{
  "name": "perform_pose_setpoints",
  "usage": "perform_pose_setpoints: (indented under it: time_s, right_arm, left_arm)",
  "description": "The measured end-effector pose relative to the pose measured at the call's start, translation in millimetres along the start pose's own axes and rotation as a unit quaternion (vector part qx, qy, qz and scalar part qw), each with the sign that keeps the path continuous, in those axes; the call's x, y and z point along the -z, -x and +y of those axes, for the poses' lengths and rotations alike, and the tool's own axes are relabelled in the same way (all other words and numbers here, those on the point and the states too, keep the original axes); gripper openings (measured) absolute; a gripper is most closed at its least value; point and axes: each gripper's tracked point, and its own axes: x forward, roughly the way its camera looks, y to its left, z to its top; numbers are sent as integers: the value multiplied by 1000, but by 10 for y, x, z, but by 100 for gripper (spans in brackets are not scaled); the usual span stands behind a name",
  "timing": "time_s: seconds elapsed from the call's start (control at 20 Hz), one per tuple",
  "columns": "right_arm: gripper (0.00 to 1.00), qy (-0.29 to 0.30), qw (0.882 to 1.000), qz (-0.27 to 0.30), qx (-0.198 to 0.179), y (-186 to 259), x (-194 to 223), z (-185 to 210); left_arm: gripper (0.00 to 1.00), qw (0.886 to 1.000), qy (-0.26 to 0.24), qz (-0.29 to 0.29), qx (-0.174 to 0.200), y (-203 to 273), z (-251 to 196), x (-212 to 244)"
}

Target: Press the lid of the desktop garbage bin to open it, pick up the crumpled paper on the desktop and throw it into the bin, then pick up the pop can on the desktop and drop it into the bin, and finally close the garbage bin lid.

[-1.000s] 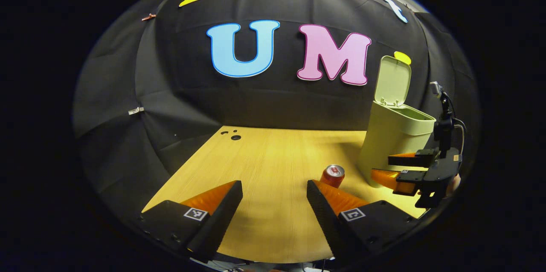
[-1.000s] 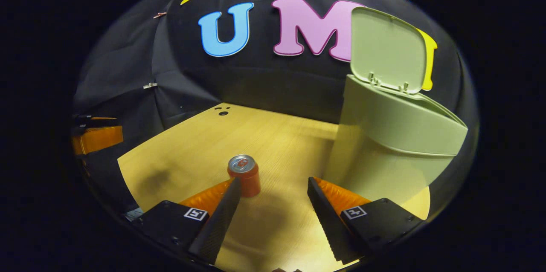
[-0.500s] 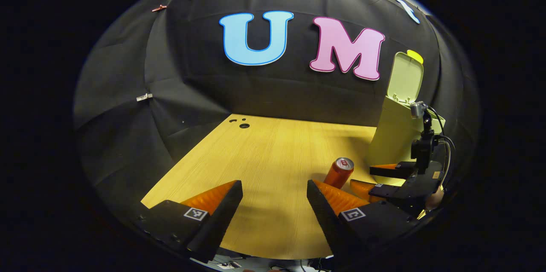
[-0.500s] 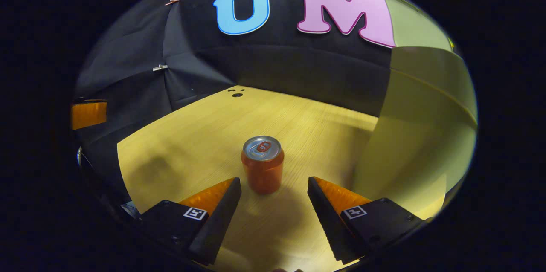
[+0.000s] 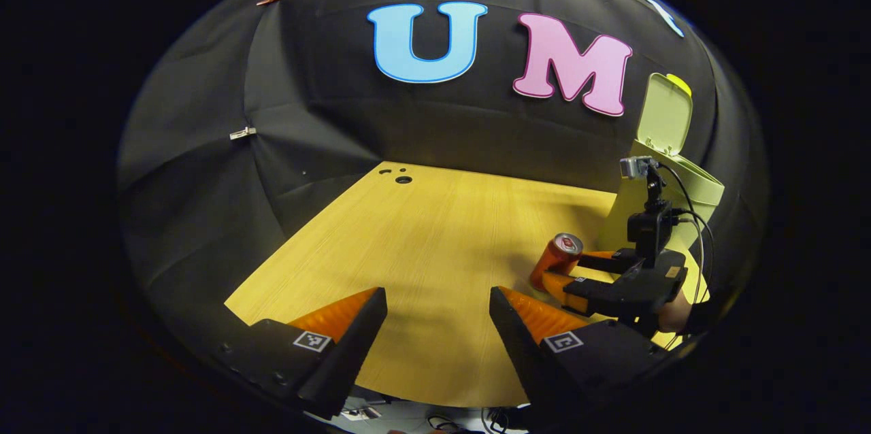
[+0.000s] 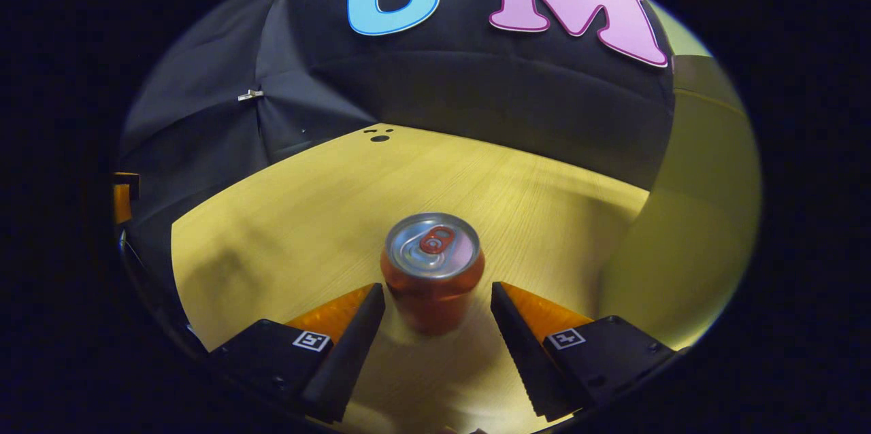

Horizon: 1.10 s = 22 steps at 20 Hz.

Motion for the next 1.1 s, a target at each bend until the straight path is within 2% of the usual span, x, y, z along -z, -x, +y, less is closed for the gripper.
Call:
perform_pose_setpoints:
  time_s: [0.45,0.5,0.55,0.65,1.1]
  right_arm:
    - [98,-4,1000,2,0,-193,-50,-2]
    - [96,-4,1000,1,3,-195,-66,-17]
    - [84,-5,1000,2,2,-194,-65,-15]
    - [84,-8,1000,7,-3,-195,-52,0]
    - [83,18,1000,-14,-10,200,-407,-14]
  left_arm:
    - [98,1000,2,6,-4,-19,-16,40]
    - [98,1000,0,7,-4,-20,-24,42]
    - [98,1000,-1,8,-5,-16,-32,50]
    - [98,1000,-3,7,-4,-7,-46,41]
    - [97,1000,-4,-4,13,-20,-200,-32]
